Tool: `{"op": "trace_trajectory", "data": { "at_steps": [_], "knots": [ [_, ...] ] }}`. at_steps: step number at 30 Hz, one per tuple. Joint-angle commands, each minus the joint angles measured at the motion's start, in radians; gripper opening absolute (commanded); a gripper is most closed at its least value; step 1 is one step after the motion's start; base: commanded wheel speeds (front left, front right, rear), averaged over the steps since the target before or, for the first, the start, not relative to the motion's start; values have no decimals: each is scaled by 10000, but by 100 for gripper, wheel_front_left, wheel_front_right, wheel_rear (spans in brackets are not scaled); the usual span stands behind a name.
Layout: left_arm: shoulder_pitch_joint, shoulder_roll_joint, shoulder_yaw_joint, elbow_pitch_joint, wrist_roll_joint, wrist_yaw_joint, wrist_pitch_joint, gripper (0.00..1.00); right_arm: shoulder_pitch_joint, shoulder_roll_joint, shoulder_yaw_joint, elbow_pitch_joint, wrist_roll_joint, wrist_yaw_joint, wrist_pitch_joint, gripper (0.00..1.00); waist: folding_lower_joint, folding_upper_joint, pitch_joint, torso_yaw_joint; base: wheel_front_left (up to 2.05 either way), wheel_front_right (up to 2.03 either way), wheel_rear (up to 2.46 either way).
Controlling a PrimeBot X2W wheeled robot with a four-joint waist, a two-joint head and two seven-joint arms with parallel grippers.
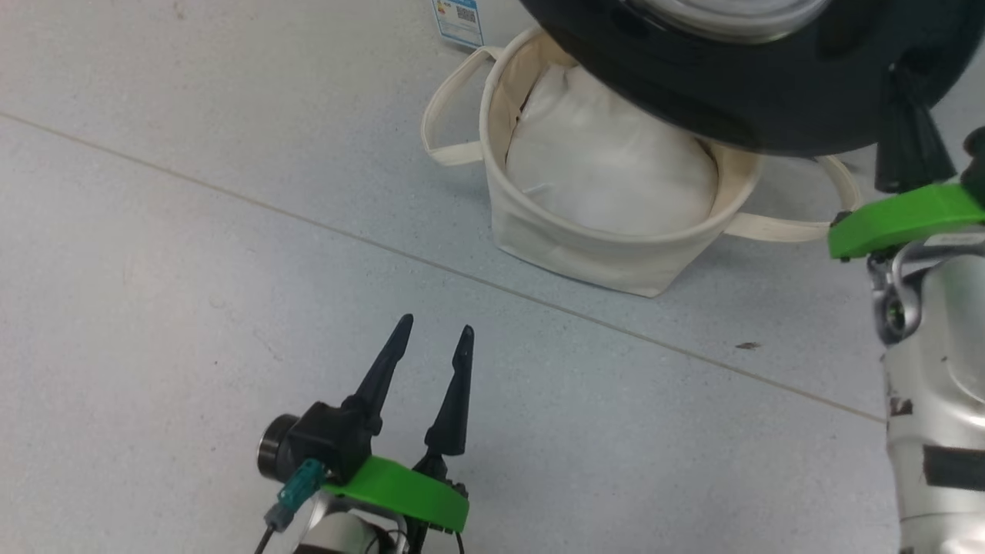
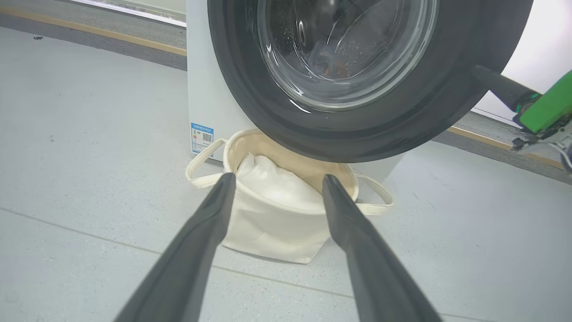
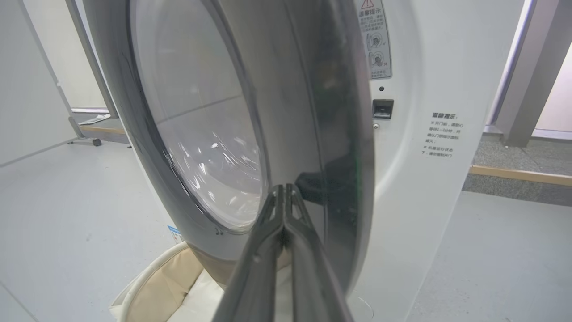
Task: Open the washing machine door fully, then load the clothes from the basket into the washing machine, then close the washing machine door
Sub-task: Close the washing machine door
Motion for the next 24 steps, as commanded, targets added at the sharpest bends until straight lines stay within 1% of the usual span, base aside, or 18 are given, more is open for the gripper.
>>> {"op": "trace_trajectory", "data": {
  "at_steps": [1, 4, 10, 15, 24],
  "knots": [
    [-337, 5, 234, -384, -101, 43, -49, 100, -459, -199, 132, -310, -292, -4, -122, 0, -1, 0, 176, 49, 0, 0, 0],
    [-471, 5, 168, -433, -180, 142, -49, 100, -876, -411, -279, -325, -663, -4, -122, 0, -1, 0, 437, 108, 0, 0, 0],
    [-677, 5, 33, -590, -298, 341, -49, 100, -1747, -731, -856, -62, -798, -4, -122, 0, -1, 0, 1014, 284, 0, 0, 0],
    [-879, 5, -108, -730, -366, 497, -49, 100, -2418, -1240, -847, -26, -1180, -4, -122, 0, -1, 0, 1471, 456, 0, 0, 0],
    [-1042, 5, -337, -964, -584, 745, -49, 100, -3653, -1826, -1329, 258, -1205, -4, -122, 0, -1, 0, 2140, 802, 0, 0, 0]
  ]
}}
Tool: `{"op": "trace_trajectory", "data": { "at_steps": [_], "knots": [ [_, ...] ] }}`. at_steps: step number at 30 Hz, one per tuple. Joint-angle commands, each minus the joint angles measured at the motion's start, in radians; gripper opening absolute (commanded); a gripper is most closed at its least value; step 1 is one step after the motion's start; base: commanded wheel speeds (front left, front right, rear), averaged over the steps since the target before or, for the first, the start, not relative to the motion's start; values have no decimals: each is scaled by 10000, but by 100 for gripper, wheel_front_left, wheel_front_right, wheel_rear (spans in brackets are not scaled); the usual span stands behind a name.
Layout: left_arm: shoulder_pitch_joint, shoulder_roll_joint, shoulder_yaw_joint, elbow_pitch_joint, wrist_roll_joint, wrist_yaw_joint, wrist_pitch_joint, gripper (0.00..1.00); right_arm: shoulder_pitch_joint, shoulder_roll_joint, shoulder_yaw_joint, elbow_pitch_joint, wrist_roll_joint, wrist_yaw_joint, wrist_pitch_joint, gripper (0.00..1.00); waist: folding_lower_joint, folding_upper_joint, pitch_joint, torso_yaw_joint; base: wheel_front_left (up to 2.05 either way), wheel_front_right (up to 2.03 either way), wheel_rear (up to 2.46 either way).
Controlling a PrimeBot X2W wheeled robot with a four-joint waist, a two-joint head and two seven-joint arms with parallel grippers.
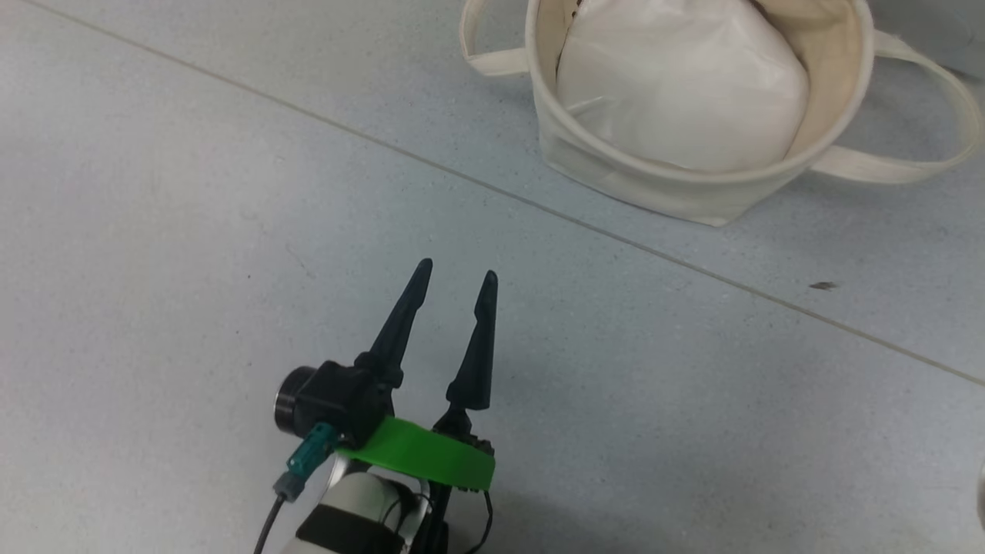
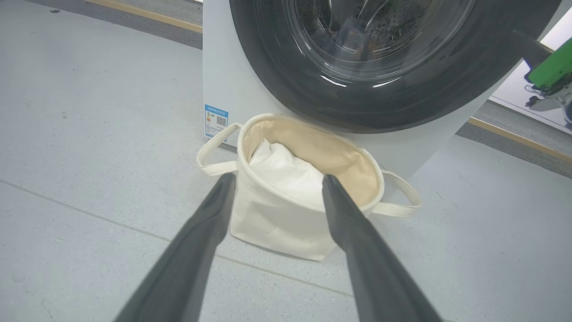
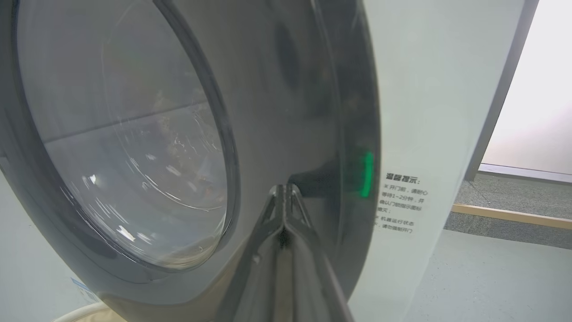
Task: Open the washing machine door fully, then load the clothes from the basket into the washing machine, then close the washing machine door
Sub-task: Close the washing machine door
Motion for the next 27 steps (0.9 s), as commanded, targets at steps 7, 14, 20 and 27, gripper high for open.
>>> {"op": "trace_trajectory", "data": {
  "at_steps": [7, 14, 20, 27],
  "knots": [
    [-183, 116, 89, -426, -158, 169, -47, 100, -1127, -260, -221, -265, 88, -4, -122, 0, -1, 0, 435, 134, 0, 0, 0],
    [-373, 116, 5, -481, -165, 275, -47, 100, -1698, -297, -509, -365, 213, -4, -122, 0, -1, 0, 704, 134, 0, 0, 0],
    [-430, 116, 7, -388, -200, 271, -47, 100, -1459, -234, -405, -452, 334, -4, -122, 0, -1, 0, 521, 82, 0, 0, 0],
    [-303, 116, 295, -105, -50, 76, -47, 100, -131, 236, 243, -705, 923, -4, -122, 0, -1, 0, -429, -260, 0, 0, 0]
  ]
}}
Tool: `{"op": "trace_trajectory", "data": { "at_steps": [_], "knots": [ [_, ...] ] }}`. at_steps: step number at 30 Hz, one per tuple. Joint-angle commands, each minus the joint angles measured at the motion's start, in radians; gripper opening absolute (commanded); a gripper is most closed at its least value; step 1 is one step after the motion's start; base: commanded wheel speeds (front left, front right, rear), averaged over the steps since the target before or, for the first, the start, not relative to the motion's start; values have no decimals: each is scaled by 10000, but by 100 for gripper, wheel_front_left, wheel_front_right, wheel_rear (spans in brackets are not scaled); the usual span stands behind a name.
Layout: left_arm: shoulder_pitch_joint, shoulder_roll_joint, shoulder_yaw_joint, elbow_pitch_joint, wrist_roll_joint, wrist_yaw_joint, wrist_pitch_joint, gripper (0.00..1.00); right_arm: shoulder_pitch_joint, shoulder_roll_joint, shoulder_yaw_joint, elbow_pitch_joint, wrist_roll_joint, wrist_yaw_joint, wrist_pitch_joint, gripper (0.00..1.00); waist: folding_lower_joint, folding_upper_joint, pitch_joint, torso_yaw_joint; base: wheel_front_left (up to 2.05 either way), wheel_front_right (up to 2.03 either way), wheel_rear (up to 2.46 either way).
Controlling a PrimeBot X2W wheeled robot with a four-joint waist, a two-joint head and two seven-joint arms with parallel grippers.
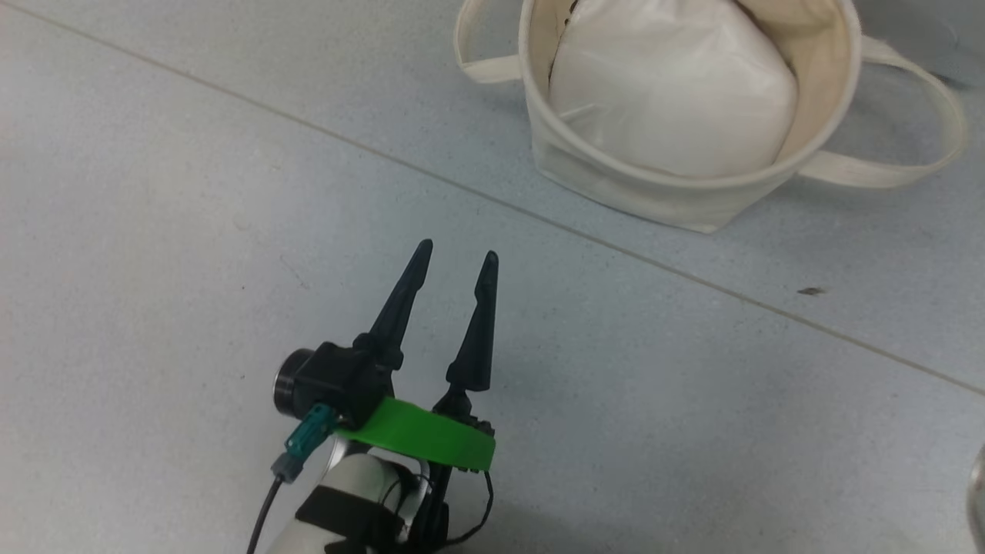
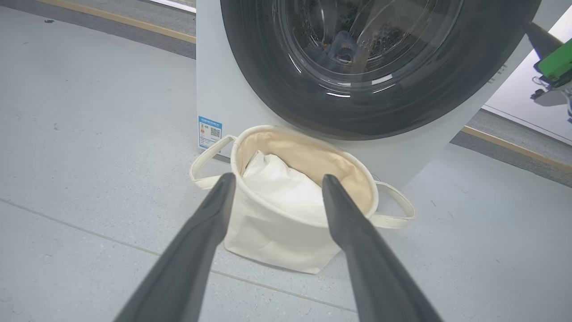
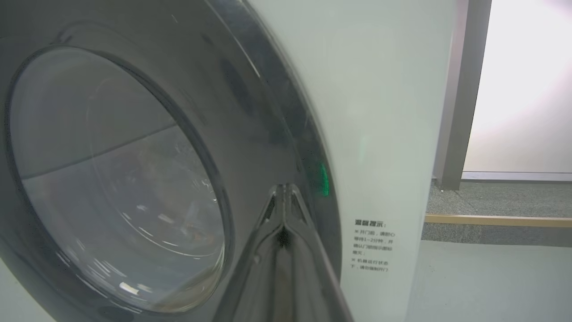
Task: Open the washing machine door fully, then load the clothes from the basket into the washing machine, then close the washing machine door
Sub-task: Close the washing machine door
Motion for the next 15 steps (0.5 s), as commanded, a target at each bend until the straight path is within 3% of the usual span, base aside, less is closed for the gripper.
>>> {"op": "trace_trajectory", "data": {
  "at_steps": [1, 5, 9, 15],
  "knots": [
    [158, 143, 410, -153, 123, -120, -47, 100, 514, 337, 397, -429, 145, -13, -9, 0, 1, 0, -533, -266, 0, 0, 0],
    [367, 143, 677, 129, 250, -356, -47, 100, 1894, 769, 1185, -842, 664, -13, -9, 0, 1, 0, -1396, -628, 0, 0, 0],
    [745, 143, 1101, 490, 427, -636, -47, 100, 3544, 1534, 2206, -1113, 1965, -13, -9, 0, 1, 0, -2297, -1168, 0, 0, 0],
    [1219, 143, 1855, 735, 826, -1075, -47, 100, 5608, 1822, 3460, -2060, 2684, -13, -9, 0, 1, 0, -3150, -2198, 0, 0, 0]
  ]
}}
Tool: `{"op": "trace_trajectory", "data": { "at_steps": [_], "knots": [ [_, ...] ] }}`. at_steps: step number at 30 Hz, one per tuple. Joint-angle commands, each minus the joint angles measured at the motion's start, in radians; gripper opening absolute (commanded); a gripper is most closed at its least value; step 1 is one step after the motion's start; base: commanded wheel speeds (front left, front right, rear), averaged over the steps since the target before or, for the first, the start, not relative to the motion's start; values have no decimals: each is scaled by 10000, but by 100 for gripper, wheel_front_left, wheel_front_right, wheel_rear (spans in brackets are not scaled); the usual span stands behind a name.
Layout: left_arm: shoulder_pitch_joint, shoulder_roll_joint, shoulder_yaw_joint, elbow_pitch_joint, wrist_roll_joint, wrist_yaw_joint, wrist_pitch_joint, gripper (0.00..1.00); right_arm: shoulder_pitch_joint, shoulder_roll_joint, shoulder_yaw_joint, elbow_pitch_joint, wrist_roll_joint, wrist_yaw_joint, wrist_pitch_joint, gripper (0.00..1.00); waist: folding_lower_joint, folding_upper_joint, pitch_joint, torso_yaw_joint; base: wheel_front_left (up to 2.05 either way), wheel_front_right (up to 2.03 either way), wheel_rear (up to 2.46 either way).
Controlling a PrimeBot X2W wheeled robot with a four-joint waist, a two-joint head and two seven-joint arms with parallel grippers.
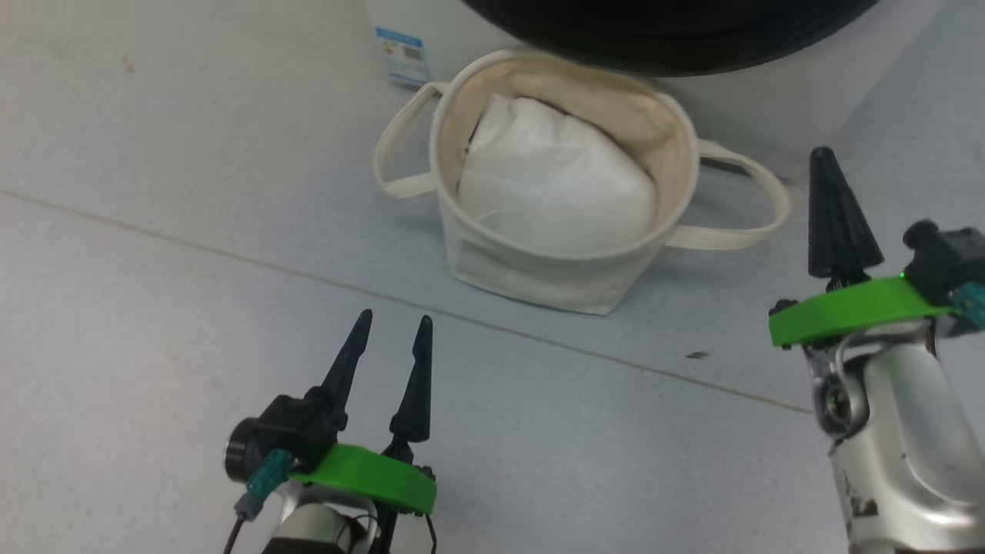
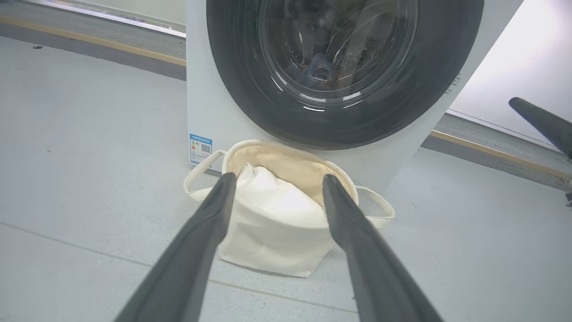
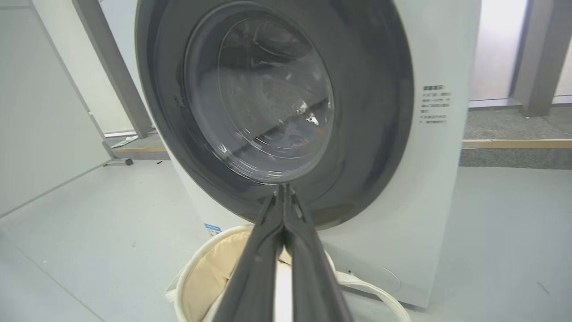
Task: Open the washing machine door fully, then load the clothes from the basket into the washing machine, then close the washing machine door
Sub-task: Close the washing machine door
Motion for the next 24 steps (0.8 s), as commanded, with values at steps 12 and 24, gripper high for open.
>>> {"op": "trace_trajectory", "data": {
  "at_steps": [12, 24],
  "knots": [
    [248, 127, 1012, -355, 650, -447, -49, 100, 2521, 225, 646, -2340, 461, -11, -40, 0, 3, 0, -1363, -2089, 0, 0, 0],
    [1025, 127, 1054, -731, 703, -638, -49, 100, 3908, 384, 1456, -3050, 483, -11, -40, 100, 3, 0, -2159, -2379, 0, 0, 0]
  ]
}}
